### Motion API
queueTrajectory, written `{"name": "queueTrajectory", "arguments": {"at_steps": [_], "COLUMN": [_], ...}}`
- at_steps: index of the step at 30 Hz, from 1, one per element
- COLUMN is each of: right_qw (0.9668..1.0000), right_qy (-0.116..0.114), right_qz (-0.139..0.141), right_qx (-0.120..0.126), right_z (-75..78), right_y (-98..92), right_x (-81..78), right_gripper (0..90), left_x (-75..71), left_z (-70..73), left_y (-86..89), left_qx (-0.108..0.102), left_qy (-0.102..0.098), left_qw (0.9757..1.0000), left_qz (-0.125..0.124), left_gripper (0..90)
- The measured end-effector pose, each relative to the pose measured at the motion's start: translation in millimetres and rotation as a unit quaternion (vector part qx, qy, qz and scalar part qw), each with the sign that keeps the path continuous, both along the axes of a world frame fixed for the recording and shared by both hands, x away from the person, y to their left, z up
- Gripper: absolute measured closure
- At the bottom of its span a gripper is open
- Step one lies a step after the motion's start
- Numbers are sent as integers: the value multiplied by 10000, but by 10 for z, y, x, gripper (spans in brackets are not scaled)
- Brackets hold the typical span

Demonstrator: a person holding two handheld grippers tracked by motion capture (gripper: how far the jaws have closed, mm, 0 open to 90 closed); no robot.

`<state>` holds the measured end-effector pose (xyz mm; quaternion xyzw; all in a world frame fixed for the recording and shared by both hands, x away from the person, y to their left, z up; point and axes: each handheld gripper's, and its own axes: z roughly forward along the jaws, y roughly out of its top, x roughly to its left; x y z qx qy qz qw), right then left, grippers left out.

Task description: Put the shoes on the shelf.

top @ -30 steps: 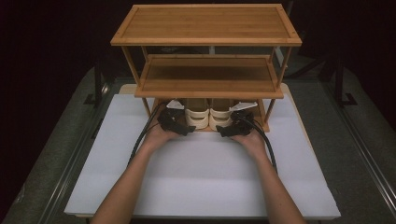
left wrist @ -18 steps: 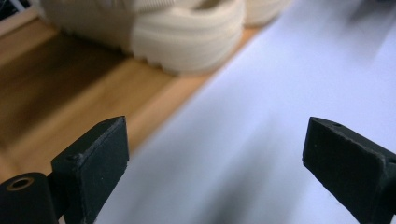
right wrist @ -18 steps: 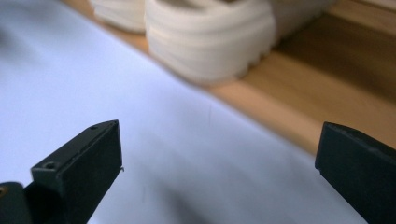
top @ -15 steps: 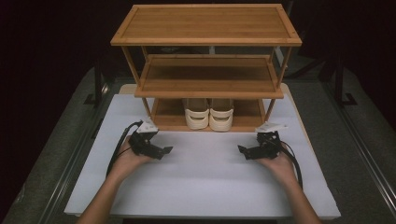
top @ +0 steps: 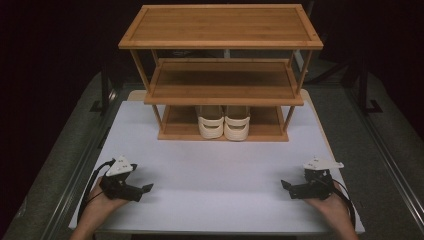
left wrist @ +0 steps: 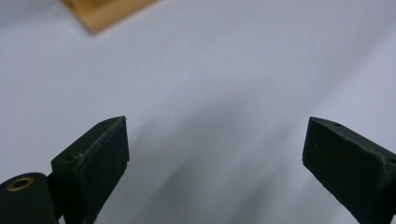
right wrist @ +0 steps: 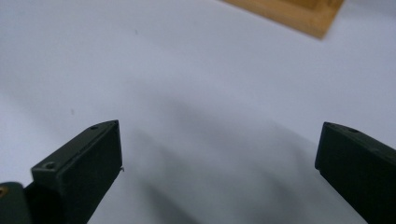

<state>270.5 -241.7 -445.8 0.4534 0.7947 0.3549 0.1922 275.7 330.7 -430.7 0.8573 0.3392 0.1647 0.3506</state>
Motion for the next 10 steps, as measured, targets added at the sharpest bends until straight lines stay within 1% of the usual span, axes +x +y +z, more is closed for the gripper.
{"name": "queueTrajectory", "arguments": {"at_steps": [2,4,6,9,10], "right_qw": [10000,10000,9999,9999,9999], "right_qy": [47,60,58,58,81], "right_qz": [-34,-63,-82,-113,-138], "right_qx": [-5,-8,-10,-61,-53], "right_z": [-38,-63,-74,-95,-102], "right_y": [-41,-67,-75,-82,-85], "right_x": [-55,-86,-100,-105,-105], "right_gripper": [4,4,4,4,4], "left_x": [-56,-80,-79,-69,-66], "left_z": [-49,-89,-121,-153,-160], "left_y": [46,80,99,96,92], "left_qx": [65,72,84,157,161], "left_qy": [4,40,54,23,20], "left_qw": [10000,9999,9999,9998,9997], "left_qz": [43,95,124,156,168], "left_gripper": [69,69,69,68,52]}}
